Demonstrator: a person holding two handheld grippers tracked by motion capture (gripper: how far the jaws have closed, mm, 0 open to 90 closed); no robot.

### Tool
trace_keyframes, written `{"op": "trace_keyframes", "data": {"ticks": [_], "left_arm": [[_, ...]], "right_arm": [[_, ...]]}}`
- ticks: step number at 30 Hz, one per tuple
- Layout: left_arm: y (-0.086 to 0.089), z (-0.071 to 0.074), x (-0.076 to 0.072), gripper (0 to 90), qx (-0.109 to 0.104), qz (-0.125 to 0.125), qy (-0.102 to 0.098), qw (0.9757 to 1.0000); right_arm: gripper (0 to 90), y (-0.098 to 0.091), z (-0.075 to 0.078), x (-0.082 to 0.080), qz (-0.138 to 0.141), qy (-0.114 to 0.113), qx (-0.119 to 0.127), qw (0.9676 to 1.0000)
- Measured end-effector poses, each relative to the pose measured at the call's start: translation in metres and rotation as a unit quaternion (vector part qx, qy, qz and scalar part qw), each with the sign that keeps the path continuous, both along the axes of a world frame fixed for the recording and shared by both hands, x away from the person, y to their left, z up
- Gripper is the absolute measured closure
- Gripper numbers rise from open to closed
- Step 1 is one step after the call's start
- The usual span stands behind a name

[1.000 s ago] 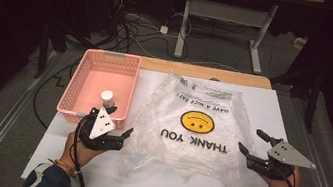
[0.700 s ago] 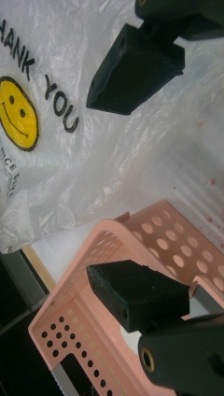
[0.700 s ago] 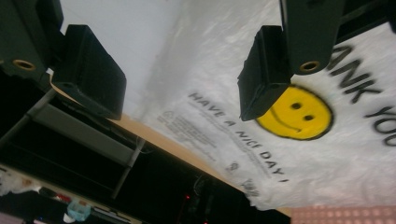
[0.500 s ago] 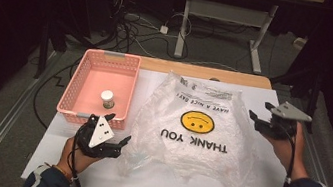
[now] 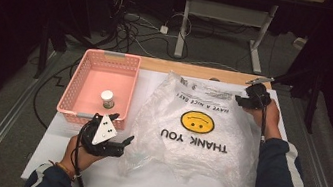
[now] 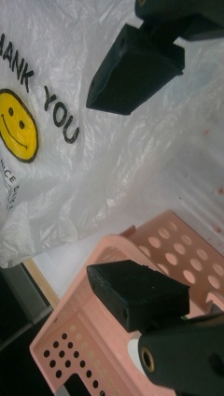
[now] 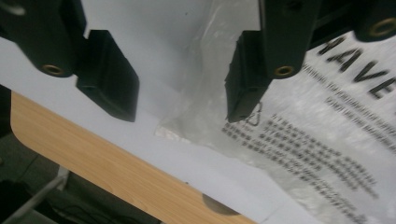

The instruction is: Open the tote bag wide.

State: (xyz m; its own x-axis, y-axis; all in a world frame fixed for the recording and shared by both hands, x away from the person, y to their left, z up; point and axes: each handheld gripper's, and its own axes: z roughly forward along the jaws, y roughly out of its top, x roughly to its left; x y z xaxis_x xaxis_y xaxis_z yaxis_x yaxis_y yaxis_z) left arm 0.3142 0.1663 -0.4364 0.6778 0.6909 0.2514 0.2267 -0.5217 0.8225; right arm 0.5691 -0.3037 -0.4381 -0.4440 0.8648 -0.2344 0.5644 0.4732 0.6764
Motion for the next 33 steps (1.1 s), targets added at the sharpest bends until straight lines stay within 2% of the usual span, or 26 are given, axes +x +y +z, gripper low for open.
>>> {"op": "trace_keyframes", "data": {"ticks": [1,2,3,5,6,8,10,11,12,13,14,15,16,17,18,19,21,22,23,26,27,29,30,31,32,33], "left_arm": [[-0.001,-0.001,0.0,17.2,0.0,-0.002,0.001,1.0],[-0.002,-0.002,-0.001,17.2,0.004,-0.003,0.001,1.0],[-0.002,-0.003,-0.001,17.2,0.007,-0.003,0.003,1.0],[-0.002,-0.004,-0.001,17.5,0.011,-0.003,0.005,0.9999],[-0.002,-0.004,-0.001,17.5,0.011,-0.003,0.005,0.9999],[-0.002,-0.002,-0.001,18.2,0.007,-0.002,0.004,1.0],[-0.001,-0.001,-0.002,18.3,0.002,-0.001,0.0,1.0],[-0.001,-0.001,-0.002,18.3,0.002,-0.001,-0.001,1.0],[-0.001,-0.001,-0.002,18.3,0.003,-0.001,-0.001,1.0],[-0.001,-0.001,-0.002,18.3,0.004,-0.001,-0.001,1.0],[0.0,-0.001,-0.001,18.3,0.004,0.0,-0.001,1.0],[0.0,-0.001,-0.001,18.3,0.005,0.0,-0.001,1.0],[0.001,-0.001,-0.001,18.3,0.005,0.001,-0.002,1.0],[0.002,0.0,-0.001,18.3,0.006,0.001,-0.002,1.0],[0.002,0.0,-0.001,18.3,0.007,0.002,-0.003,1.0],[0.003,-0.001,-0.001,18.3,0.007,0.002,-0.003,1.0],[0.006,-0.001,0.0,18.3,0.011,0.005,-0.003,0.9999],[0.007,-0.001,0.0,18.3,0.012,0.007,-0.003,0.9999],[0.008,-0.001,0.0,18.3,0.014,0.011,-0.003,0.9998],[0.011,-0.001,0.0,18.3,0.016,0.016,-0.004,0.9997],[0.012,-0.001,0.0,18.3,0.016,0.018,-0.004,0.9997],[0.013,-0.001,-0.001,18.3,0.02,0.019,-0.006,0.9996],[0.014,-0.001,-0.001,18.3,0.023,0.021,-0.004,0.9995],[0.014,-0.001,-0.001,18.3,0.03,0.027,-0.003,0.9992],[0.014,-0.002,-0.001,18.4,0.038,0.035,-0.003,0.9987],[0.014,-0.003,-0.001,18.4,0.041,0.037,0.0,0.9985]], "right_arm": [[54.4,0.0,-0.002,0.002,-0.003,0.003,0.008,1.0],[63.4,0.0,-0.006,0.008,-0.005,0.018,0.011,0.9998],[67.2,0.0,-0.008,0.009,-0.007,0.026,0.018,0.9995],[79.3,0.0,-0.012,0.011,-0.022,0.039,0.024,0.9987],[79.3,0.0,-0.012,0.011,-0.022,0.039,0.024,0.9987],[89.7,-0.001,-0.016,0.012,-0.029,0.045,0.033,0.998],[90.0,-0.004,-0.016,0.012,-0.046,0.041,0.029,0.9976],[90.0,-0.004,-0.016,0.012,-0.046,0.041,0.029,0.9976],[90.0,-0.01,-0.013,0.01,-0.071,0.03,0.025,0.9967],[90.0,-0.01,-0.013,0.01,-0.071,0.03,0.025,0.9967],[90.0,-0.021,-0.009,0.008,-0.1,0.021,0.021,0.9946],[90.0,-0.021,-0.009,0.008,-0.1,0.021,0.021,0.9946],[90.0,-0.027,-0.006,0.006,-0.115,0.017,0.024,0.993],[90.0,-0.043,-0.002,0.002,-0.142,0.006,0.04,0.989],[90.0,-0.05,-0.001,-0.001,-0.151,0.005,0.042,0.9876],[90.0,-0.05,-0.001,-0.001,-0.151,0.005,0.042,0.9876],[90.0,-0.071,-0.001,-0.008,-0.166,0.011,0.028,0.9857],[90.0,-0.071,-0.001,-0.008,-0.166,0.011,0.028,0.9857],[90.0,-0.078,0.0,-0.011,-0.168,0.017,0.024,0.9853],[90.0,-0.095,0.0,-0.021,-0.17,0.025,0.032,0.9845],[90.0,-0.098,-0.001,-0.026,-0.167,0.03,0.025,0.9852],[90.0,-0.103,-0.003,-0.036,-0.161,0.032,0.031,0.9859],[89.7,-0.109,-0.004,-0.047,-0.154,0.041,0.035,0.9866],[89.7,-0.109,-0.004,-0.047,-0.154,0.041,0.035,0.9866],[89.6,-0.109,-0.005,-0.052,-0.15,0.042,0.027,0.9875],[89.0,-0.111,-0.005,-0.057,-0.144,0.054,0.022,0.9878]]}}
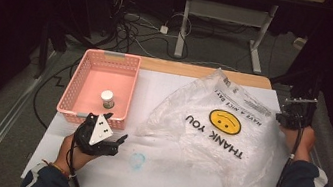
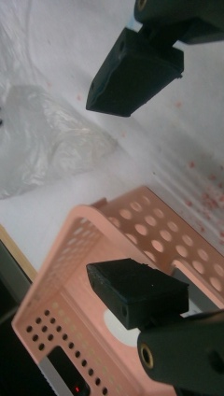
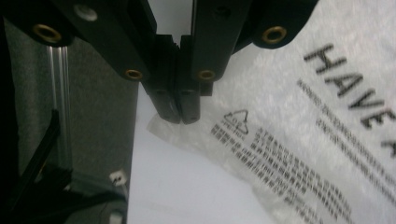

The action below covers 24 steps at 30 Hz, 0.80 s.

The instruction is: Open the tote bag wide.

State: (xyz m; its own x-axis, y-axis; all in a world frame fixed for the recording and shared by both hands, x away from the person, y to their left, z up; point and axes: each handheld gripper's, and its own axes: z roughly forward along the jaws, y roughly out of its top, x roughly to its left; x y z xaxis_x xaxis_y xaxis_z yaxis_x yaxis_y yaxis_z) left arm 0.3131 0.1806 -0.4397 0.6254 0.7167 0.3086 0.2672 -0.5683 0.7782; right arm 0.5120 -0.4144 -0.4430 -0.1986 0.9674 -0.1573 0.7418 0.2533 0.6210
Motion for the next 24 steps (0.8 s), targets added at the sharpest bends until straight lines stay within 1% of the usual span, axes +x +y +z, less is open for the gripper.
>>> {"op": "trace_keyframes", "data": {"ticks": [2,3,4,6,8,9,10,11,12,13,14,15,16,17,18,19,20,21,22,23,24], "left_arm": [[0.001,-0.002,0.0,18.3,0.004,0.003,0.003,1.0],[0.001,-0.002,-0.001,18.3,0.004,0.004,0.002,1.0],[0.002,-0.002,-0.001,18.3,0.003,0.004,0.002,1.0],[0.002,0.0,-0.001,18.3,0.001,0.006,0.0,1.0],[0.002,0.001,-0.002,18.3,-0.001,0.006,-0.002,1.0],[0.002,0.001,-0.003,18.3,-0.002,0.006,-0.001,1.0],[0.002,0.001,-0.004,18.3,-0.001,0.006,-0.001,1.0],[0.001,0.001,-0.005,18.3,-0.001,0.004,-0.001,1.0],[0.002,0.001,-0.006,18.3,-0.002,0.003,0.0,1.0],[0.001,0.001,-0.007,18.3,-0.002,0.003,0.0,1.0],[0.001,0.001,-0.007,18.2,-0.002,0.003,0.0,1.0],[0.001,0.0,-0.007,18.2,-0.002,0.002,0.001,1.0],[0.001,0.0,-0.007,18.2,-0.002,0.001,0.0,1.0],[0.001,0.0,-0.007,18.2,-0.001,0.0,0.0,1.0],[0.001,0.001,-0.007,18.2,-0.002,0.001,0.0,1.0],[0.002,0.0,-0.007,18.2,-0.004,0.001,0.0,1.0],[0.002,0.0,-0.007,18.2,-0.006,0.0,0.002,1.0],[0.001,0.0,-0.007,18.2,-0.005,0.0,0.002,1.0],[0.0,0.0,-0.007,18.1,-0.003,-0.001,0.002,1.0],[-0.001,0.0,-0.008,18.1,-0.001,-0.003,0.003,1.0],[-0.001,-0.001,-0.009,18.1,-0.001,-0.004,0.002,1.0]], "right_arm": [[89.1,-0.001,0.002,-0.012,0.012,-0.004,-0.005,0.9999],[89.1,0.0,0.005,-0.018,0.017,-0.001,-0.001,0.9999],[89.1,0.002,0.007,-0.025,0.025,-0.012,-0.002,0.9996],[88.8,0.009,0.01,-0.036,0.047,-0.013,-0.008,0.9988],[83.0,0.017,0.01,-0.046,0.068,-0.005,-0.006,0.9976],[73.4,0.026,0.01,-0.054,0.081,0.014,-0.036,0.9959],[69.3,0.029,0.011,-0.059,0.076,0.003,-0.053,0.9957],[69.3,0.029,0.011,-0.059,0.076,0.003,-0.053,0.9957],[64.3,0.031,0.014,-0.065,0.073,-0.013,-0.048,0.9961],[60.9,0.031,0.017,-0.07,0.077,-0.028,-0.033,0.9961],[59.8,0.034,0.02,-0.075,0.082,-0.043,-0.024,0.9954],[58.1,0.039,0.025,-0.08,0.096,-0.059,-0.028,0.9933],[56.5,0.045,0.032,-0.087,0.111,-0.077,-0.03,0.9904],[55.8,0.051,0.038,-0.095,0.127,-0.1,-0.02,0.9867],[55.9,0.057,0.043,-0.102,0.153,-0.12,-0.003,0.9809],[55.9,0.065,0.048,-0.108,0.181,-0.13,0.012,0.9748],[54.2,0.086,0.053,-0.12,0.225,-0.138,0.033,0.9641],[54.2,0.086,0.053,-0.12,0.225,-0.138,0.033,0.9641],[53.8,0.097,0.054,-0.125,0.252,-0.14,0.04,0.9566],[53.2,0.109,0.054,-0.13,0.277,-0.138,0.051,0.9496],[52.5,0.121,0.053,-0.135,0.3,-0.135,0.054,0.9429]]}}
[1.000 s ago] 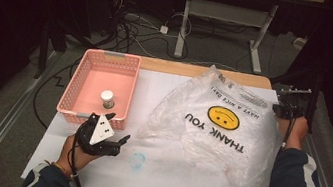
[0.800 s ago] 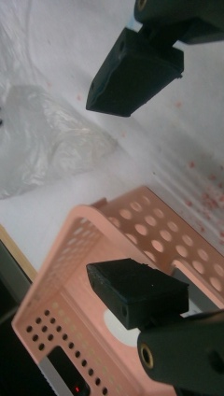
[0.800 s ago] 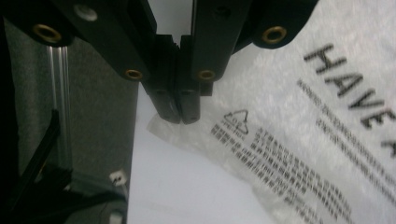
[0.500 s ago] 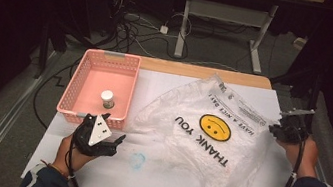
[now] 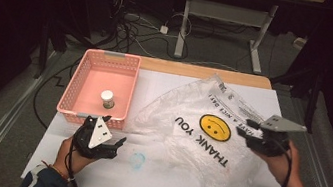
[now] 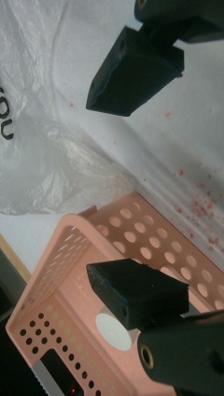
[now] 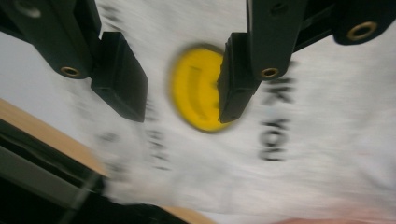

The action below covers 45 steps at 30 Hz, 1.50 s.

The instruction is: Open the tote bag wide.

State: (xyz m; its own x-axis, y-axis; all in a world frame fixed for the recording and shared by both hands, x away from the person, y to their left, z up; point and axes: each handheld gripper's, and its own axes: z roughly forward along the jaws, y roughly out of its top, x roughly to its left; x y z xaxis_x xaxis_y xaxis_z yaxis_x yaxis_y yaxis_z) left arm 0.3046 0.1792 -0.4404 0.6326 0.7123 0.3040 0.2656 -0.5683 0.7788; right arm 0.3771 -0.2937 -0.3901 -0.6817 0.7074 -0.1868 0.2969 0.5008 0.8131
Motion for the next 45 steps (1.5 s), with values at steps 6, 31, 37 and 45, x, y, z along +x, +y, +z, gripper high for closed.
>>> {"op": "trace_keyframes", "data": {"ticks": [6,31,37,45], "left_arm": [[-0.001,-0.001,-0.002,18.1,0.0,-0.003,0.001,1.0],[-0.002,-0.003,-0.002,17.7,0.004,-0.006,0.006,1.0],[-0.002,-0.003,-0.002,17.7,0.004,-0.006,0.006,1.0],[0.006,0.014,0.01,16.8,-0.014,0.01,-0.013,0.9998]], "right_arm": [[49.8,0.069,-0.017,-0.023,0.123,0.028,-0.017,0.9919],[85.4,0.122,-0.076,-0.015,0.151,0.102,-0.1,0.9782],[90.0,0.118,-0.069,-0.014,0.133,0.082,-0.089,0.9837],[90.0,0.112,-0.047,-0.006,0.083,0.013,-0.061,0.9946]]}}
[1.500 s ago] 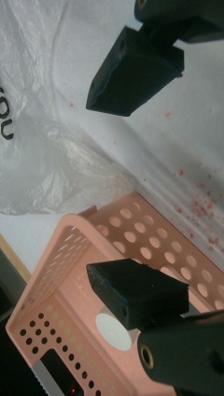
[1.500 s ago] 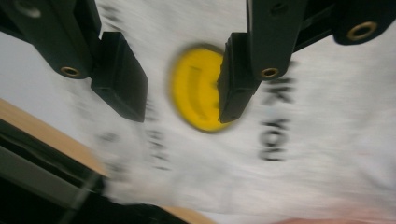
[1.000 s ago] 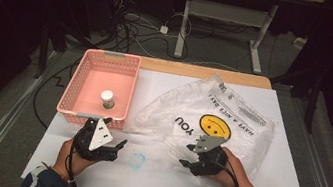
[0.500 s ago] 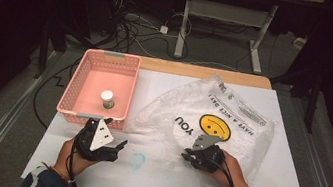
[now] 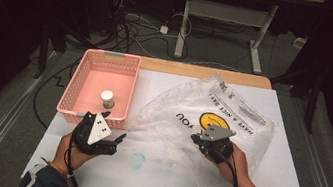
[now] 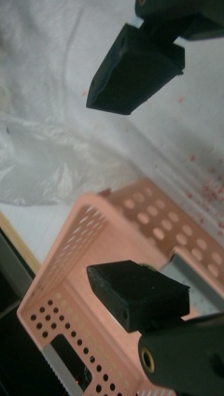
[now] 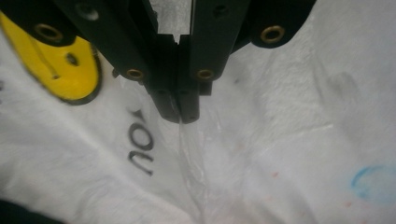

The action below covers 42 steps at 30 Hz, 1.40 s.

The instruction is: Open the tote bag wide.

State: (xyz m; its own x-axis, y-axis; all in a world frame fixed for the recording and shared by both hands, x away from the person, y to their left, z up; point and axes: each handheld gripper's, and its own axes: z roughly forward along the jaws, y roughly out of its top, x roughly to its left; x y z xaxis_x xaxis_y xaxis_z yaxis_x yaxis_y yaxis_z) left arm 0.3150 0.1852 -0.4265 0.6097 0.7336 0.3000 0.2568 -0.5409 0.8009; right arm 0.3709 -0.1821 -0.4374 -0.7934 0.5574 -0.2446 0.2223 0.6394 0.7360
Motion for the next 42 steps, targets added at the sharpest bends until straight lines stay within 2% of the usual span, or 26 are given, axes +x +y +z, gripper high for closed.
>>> {"op": "trace_keyframes", "data": {"ticks": [5,8,12,13,14,15,18,19,21,22,23,24,25,27,30,31,34,35,37,39,41,42], "left_arm": [[0.005,0.01,0.007,16.7,-0.006,0.012,-0.009,0.9999],[0.011,0.015,0.013,16.7,-0.016,0.02,-0.006,0.9996],[0.021,0.023,0.027,16.7,-0.025,0.04,0.006,0.9989],[0.022,0.025,0.031,16.7,-0.023,0.042,0.008,0.9988],[0.024,0.026,0.035,16.7,-0.021,0.048,0.017,0.9985],[0.026,0.028,0.041,16.7,-0.022,0.049,0.023,0.9983],[0.03,0.033,0.062,16.8,-0.018,0.05,0.049,0.9974],[0.031,0.035,0.07,16.7,-0.011,0.049,0.062,0.9969],[0.03,0.037,0.085,16.9,0.012,0.061,0.076,0.9951],[0.03,0.038,0.093,17.0,0.016,0.057,0.091,0.9941],[0.03,0.038,0.103,16.9,0.031,0.055,0.101,0.9929],[0.029,0.037,0.109,16.9,0.035,0.06,0.115,0.9909],[0.029,0.037,0.114,16.8,0.036,0.06,0.123,0.9899],[0.029,0.033,0.126,16.9,0.052,0.067,0.139,0.9866],[0.031,0.023,0.143,17.9,0.063,0.074,0.175,0.9798],[0.031,0.02,0.148,19.7,0.071,0.075,0.188,0.9767],[0.033,0.019,0.159,25.7,0.079,0.073,0.208,0.9722],[0.034,0.017,0.165,27.9,0.083,0.069,0.226,0.9682],[0.034,0.013,0.171,30.5,0.104,0.073,0.237,0.9632],[0.035,0.009,0.177,32.1,0.107,0.068,0.257,0.958],[0.035,0.004,0.181,32.9,0.107,0.07,0.268,0.9548],[0.035,0.002,0.182,33.5,0.103,0.069,0.273,0.9539]], "right_arm": [[90.0,-0.003,0.021,0.004,-0.018,-0.047,0.021,0.9985],[90.0,-0.006,0.035,0.005,-0.032,-0.08,0.037,0.9956],[90.0,-0.011,0.055,0.003,-0.045,-0.128,0.056,0.9893],[90.0,-0.013,0.061,0.003,-0.047,-0.131,0.06,0.9885],[90.0,-0.016,0.07,0.002,-0.055,-0.148,0.073,0.9848],[90.0,-0.016,0.07,0.002,-0.055,-0.148,0.073,0.9848],[90.0,-0.019,0.08,0.002,-0.06,-0.156,0.089,0.9819],[90.0,-0.019,0.081,0.002,-0.06,-0.159,0.089,0.9814],[90.0,-0.017,0.082,0.003,-0.058,-0.16,0.091,0.9811],[90.0,-0.016,0.082,0.003,-0.06,-0.163,0.092,0.9805],[90.0,-0.016,0.083,0.003,-0.059,-0.163,0.094,0.9804],[90.0,-0.015,0.083,0.003,-0.06,-0.164,0.096,0.9799],[90.0,-0.014,0.083,0.003,-0.06,-0.165,0.095,0.9798],[90.0,-0.013,0.082,0.003,-0.058,-0.165,0.093,0.9801],[90.0,-0.014,0.081,0.004,-0.057,-0.161,0.093,0.9808],[90.0,-0.015,0.081,0.004,-0.058,-0.16,0.094,0.9809],[90.0,-0.016,0.08,0.004,-0.056,-0.157,0.093,0.9815],[90.0,-0.017,0.08,0.004,-0.055,-0.156,0.094,0.9817],[90.0,-0.016,0.079,0.004,-0.053,-0.155,0.094,0.9821],[90.0,-0.016,0.079,0.004,-0.049,-0.155,0.095,0.9821],[90.0,-0.016,0.079,0.003,-0.046,-0.157,0.095,0.982],[90.0,-0.017,0.079,0.003,-0.044,-0.158,0.094,0.982]]}}
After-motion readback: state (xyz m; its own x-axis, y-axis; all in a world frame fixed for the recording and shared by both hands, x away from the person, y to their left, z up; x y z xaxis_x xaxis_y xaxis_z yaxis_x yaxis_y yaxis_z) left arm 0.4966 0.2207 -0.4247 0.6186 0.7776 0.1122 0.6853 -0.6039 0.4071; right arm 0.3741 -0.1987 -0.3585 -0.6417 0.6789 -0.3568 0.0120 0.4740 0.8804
